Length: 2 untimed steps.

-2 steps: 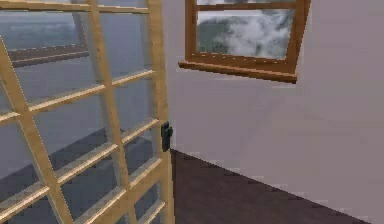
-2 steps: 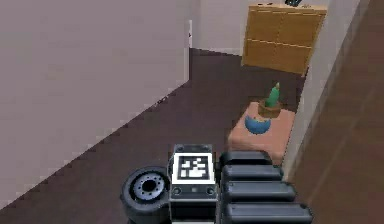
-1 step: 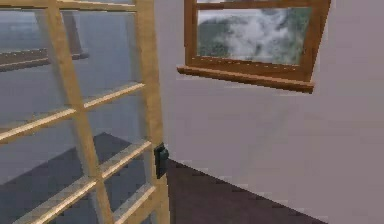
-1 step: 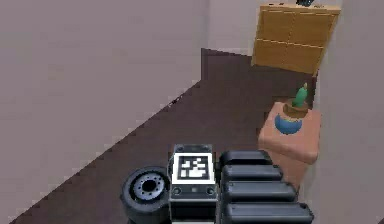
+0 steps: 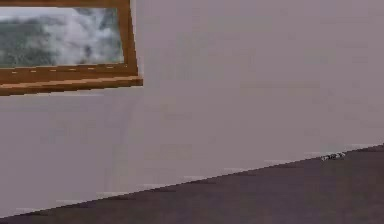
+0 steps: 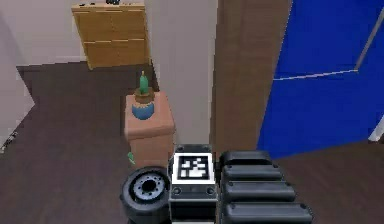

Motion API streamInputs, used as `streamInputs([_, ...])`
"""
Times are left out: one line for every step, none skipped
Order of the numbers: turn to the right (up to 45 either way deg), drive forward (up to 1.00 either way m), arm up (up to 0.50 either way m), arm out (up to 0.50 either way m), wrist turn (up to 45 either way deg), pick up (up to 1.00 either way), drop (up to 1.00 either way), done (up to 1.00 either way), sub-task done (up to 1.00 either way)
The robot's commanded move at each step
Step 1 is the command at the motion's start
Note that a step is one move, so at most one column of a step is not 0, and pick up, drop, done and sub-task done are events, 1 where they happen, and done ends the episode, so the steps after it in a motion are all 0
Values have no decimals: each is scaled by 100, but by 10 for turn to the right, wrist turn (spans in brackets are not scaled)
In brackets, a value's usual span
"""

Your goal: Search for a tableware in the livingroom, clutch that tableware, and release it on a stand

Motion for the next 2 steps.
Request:
streamInputs([420, 0, 0, 0, 0, 0, 0, 0, 0])
streamInputs([0, 95, 0, 0, 0, 0, 0, 0, 0])
